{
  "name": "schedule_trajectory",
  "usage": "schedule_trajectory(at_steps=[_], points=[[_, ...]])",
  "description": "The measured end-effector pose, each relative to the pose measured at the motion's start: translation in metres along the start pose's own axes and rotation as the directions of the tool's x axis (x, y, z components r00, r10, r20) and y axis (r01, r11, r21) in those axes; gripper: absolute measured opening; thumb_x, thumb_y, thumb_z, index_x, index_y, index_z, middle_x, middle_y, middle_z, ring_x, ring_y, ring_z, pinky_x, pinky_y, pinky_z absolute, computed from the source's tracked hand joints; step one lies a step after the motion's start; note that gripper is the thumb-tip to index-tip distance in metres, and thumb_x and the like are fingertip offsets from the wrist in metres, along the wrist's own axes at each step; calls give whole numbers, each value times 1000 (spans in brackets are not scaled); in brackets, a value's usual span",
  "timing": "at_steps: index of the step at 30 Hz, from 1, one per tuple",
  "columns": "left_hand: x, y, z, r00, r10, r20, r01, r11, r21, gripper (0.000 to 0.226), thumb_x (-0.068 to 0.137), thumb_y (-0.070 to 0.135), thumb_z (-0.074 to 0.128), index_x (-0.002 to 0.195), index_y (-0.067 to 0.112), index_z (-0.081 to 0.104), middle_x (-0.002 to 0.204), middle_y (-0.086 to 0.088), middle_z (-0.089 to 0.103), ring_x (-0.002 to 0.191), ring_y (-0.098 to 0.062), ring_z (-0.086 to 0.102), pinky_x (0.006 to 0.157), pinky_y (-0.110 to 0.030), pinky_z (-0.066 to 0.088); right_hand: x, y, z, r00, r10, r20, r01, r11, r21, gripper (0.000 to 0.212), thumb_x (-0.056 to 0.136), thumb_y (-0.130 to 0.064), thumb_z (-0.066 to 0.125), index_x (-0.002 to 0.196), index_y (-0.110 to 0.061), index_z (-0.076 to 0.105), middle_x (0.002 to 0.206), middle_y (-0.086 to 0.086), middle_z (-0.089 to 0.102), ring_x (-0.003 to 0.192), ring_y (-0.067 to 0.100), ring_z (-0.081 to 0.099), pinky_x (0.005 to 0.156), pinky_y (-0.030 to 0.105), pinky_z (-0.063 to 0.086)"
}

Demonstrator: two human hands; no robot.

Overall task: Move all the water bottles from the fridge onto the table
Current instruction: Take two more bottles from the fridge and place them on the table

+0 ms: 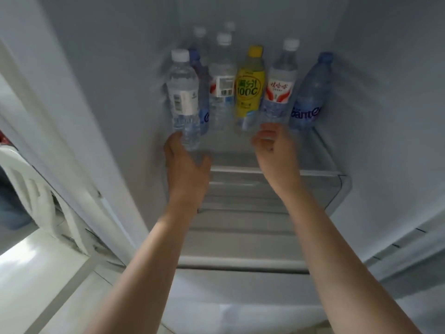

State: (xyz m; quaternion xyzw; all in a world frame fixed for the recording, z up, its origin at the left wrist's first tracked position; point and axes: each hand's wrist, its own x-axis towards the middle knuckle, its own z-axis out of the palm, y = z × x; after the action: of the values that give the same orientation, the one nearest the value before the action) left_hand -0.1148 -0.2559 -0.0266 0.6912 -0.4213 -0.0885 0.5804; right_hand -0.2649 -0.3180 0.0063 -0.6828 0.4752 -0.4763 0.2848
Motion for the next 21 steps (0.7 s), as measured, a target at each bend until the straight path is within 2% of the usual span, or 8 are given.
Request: schedule_trajectory(at_steps=[3, 6, 11, 14, 16, 18, 19, 21], points=[[24, -3, 10, 995, 44, -88, -45, 999, -8, 69, 66, 31, 54, 126, -2, 47, 122, -23, 51, 111, -38, 52, 92, -47, 48, 31, 10, 1, 997, 29, -73, -27, 999, 28, 37, 86, -19, 63, 118, -5, 50, 116, 9, 59, 106, 22, 58, 90, 34, 49], [41, -5, 20, 991, 83, -101, -84, 996, -9, 67, 67, 23, 58, 126, -6, 44, 119, -24, 51, 110, -38, 52, 93, -49, 46, 59, 18, -4, 987, 32, -159, -24, 998, 56, 45, 80, -21, 66, 118, -5, 50, 117, 12, 60, 108, 23, 60, 92, 42, 52], [70, -3, 33, 983, 116, -145, -120, 993, -22, 94, 65, 19, 80, 143, 3, 30, 138, -18, 44, 128, -34, 45, 105, -51, 41, 107, 32, -7, 973, 115, -201, -103, 992, 71, 58, 73, -25, 77, 118, 1, 50, 115, 14, 64, 105, 23, 65, 88, 36, 55], [76, 1, 39, 977, 99, -187, -109, 993, -40, 99, 64, 19, 81, 146, 3, 27, 142, -18, 42, 129, -34, 44, 105, -50, 42, 125, 35, -4, 969, 147, -197, -136, 988, 69, 73, 65, -29, 80, 122, -2, 43, 120, 15, 62, 108, 24, 63, 91, 42, 53], [77, -1, 43, 970, 111, -216, -118, 993, -19, 101, 64, 18, 82, 145, -1, 25, 141, -20, 43, 128, -35, 44, 104, -50, 43, 128, 34, -2, 968, 178, -178, -162, 982, 100, 72, 68, -21, 81, 124, -1, 40, 122, 16, 61, 109, 25, 63, 91, 40, 53], [81, -2, 47, 964, 120, -238, -125, 992, -8, 101, 65, 21, 82, 144, -2, 25, 139, -22, 44, 125, -37, 47, 100, -52, 45, 131, 38, -1, 966, 196, -167, -177, 976, 125, 62, 70, -13, 81, 117, -2, 43, 120, 16, 63, 104, 22, 64, 84, 32, 52], [82, -3, 48, 964, 118, -240, -121, 993, 2, 101, 65, 22, 81, 145, -1, 23, 139, -22, 44, 124, -37, 48, 99, -53, 46, 133, 41, 0, 967, 195, -163, -176, 976, 126, 59, 68, -15, 83, 112, -3, 47, 117, 15, 65, 100, 19, 65, 81, 30, 53], [83, -4, 49, 965, 124, -231, -117, 992, 41, 102, 67, 20, 82, 147, 0, 21, 141, -22, 43, 126, -37, 47, 100, -52, 45, 143, 54, 2, 971, 185, -154, -169, 980, 107, 79, 51, -44, 90, 110, -4, 55, 111, 11, 69, 96, 17, 68, 80, 36, 58]])
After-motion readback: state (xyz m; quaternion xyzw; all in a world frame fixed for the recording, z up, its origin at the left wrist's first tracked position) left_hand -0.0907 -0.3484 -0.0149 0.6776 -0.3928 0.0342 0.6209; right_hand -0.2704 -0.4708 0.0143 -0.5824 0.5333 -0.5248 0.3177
